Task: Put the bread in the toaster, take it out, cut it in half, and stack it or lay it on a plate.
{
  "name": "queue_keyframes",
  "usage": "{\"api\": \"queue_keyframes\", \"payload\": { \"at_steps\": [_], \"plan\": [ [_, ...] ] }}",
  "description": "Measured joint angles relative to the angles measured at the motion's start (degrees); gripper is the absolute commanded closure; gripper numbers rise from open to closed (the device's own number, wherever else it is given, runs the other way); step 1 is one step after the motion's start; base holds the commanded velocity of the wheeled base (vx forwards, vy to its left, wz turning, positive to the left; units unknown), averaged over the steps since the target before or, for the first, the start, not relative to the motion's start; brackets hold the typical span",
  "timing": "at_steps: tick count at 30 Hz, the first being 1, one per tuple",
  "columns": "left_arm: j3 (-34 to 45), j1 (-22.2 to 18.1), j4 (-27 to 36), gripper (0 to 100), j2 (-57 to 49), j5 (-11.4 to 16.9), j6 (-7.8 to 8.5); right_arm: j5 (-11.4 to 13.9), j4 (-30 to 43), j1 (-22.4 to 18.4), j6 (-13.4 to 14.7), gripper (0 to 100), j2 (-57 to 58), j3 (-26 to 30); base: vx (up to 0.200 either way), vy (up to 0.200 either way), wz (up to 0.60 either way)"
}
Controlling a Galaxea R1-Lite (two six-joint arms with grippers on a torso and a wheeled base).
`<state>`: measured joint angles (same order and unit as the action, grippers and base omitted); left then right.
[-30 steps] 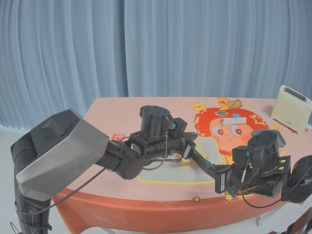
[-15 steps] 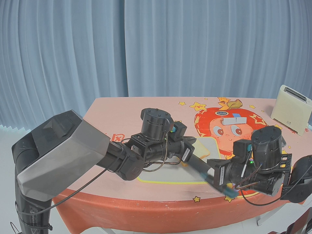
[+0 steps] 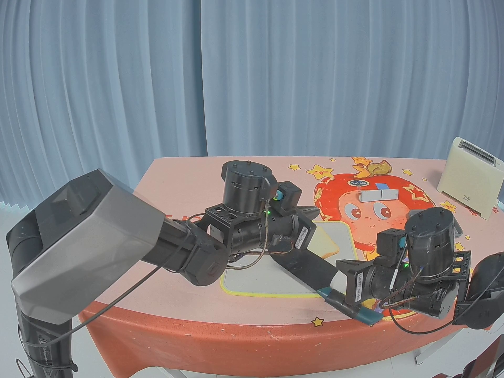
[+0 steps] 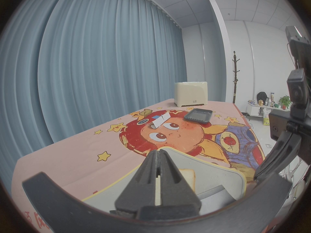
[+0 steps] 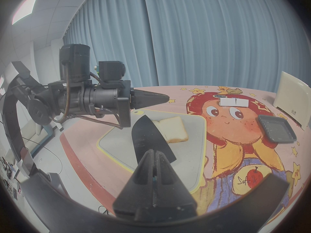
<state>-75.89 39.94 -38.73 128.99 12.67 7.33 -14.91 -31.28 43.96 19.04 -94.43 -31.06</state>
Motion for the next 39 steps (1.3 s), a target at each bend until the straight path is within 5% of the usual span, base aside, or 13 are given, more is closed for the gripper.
{"api": "queue_keyframes", "payload": {
  "at_steps": [12,15,17,18,22,39],
  "plan": [
    [16.7,-3.5,-2.8,100,-10.5,-0.2,-0.49,0.0,-0.1,0.2,-0.4,100,0.7,0.7,0.0,0.0,0.0],
    [22.7,-5.0,-5.3,100,-13.9,-0.7,-2.18,0.0,-0.1,0.3,-0.4,100,1.0,0.8,0.0,0.0,0.0],
    [26.9,-5.7,-7.8,100,-16.1,-1.2,-5.03,-0.1,-0.1,0.4,-0.4,100,1.3,1.0,0.0,0.0,0.0],
    [29.1,-6.1,-9.4,100,-17.5,-1.4,-7.33,-0.1,-0.1,0.5,-0.4,0,1.5,1.1,0.0,0.0,0.0],
    [33.6,-7.9,-12.4,100,-21.0,-2.0,-11.26,-1.6,-0.1,0.8,-0.3,0,1.8,1.6,0.0,0.0,0.0],
    [35.3,-11.2,-13.1,100,-22.9,-0.4,-11.53,-2.2,-0.2,3.4,-0.1,0,-1.4,5.6,0.0,0.0,0.0]
  ]
}}
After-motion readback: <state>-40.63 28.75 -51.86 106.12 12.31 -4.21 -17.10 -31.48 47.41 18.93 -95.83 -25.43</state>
